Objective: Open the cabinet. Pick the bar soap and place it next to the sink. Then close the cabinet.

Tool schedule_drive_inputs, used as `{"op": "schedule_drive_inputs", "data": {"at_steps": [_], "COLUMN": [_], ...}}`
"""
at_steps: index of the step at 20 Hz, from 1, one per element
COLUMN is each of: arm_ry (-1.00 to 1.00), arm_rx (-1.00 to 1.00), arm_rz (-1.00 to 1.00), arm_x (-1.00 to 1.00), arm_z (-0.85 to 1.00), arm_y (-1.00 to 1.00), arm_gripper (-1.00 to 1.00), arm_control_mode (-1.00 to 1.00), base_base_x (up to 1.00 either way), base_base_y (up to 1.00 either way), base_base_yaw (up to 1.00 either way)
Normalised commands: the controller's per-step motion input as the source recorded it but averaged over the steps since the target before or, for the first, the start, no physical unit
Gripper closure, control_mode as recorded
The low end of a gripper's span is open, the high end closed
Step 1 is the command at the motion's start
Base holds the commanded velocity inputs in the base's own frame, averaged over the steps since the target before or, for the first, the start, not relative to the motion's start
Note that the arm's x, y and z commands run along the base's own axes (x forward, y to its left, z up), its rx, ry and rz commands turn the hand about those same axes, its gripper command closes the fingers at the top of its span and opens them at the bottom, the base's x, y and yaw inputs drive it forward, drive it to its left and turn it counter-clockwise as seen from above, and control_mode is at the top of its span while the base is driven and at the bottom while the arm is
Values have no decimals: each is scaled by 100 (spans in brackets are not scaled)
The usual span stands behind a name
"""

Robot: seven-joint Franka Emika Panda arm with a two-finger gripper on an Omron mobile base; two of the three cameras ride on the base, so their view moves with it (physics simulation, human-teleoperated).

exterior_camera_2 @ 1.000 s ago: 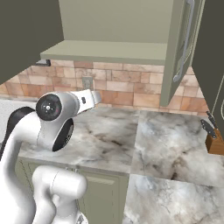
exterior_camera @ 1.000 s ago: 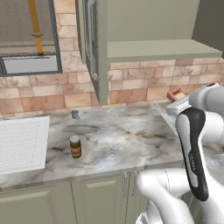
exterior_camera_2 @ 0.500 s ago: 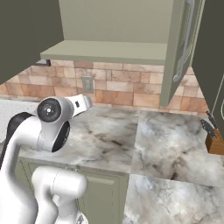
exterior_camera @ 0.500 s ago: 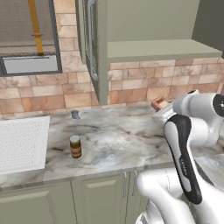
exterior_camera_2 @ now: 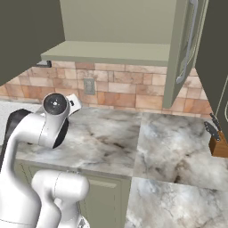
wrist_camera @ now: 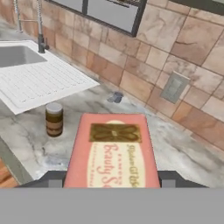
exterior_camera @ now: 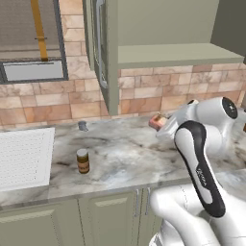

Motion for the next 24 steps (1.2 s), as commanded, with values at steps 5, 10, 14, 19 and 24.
{"op": "schedule_drive_inputs", "data": {"at_steps": [5, 10, 14, 19, 24], "arm_ry": [0, 0, 0, 10, 17], "arm_rx": [-2, 0, 0, -1, -6], "arm_rz": [2, 0, 1, 4, 17], "arm_x": [40, 36, 41, 38, 32], "arm_z": [-49, -49, -37, -22, -16], "arm_y": [41, 38, 37, 33, 36], "arm_gripper": [100, 100, 100, 100, 100], "arm_control_mode": [-100, -100, -100, -100, -100], "base_base_x": [0, 0, 0, 0, 0], "base_base_y": [0, 0, 0, 0, 0], "base_base_yaw": [0, 0, 0, 0, 0]}}
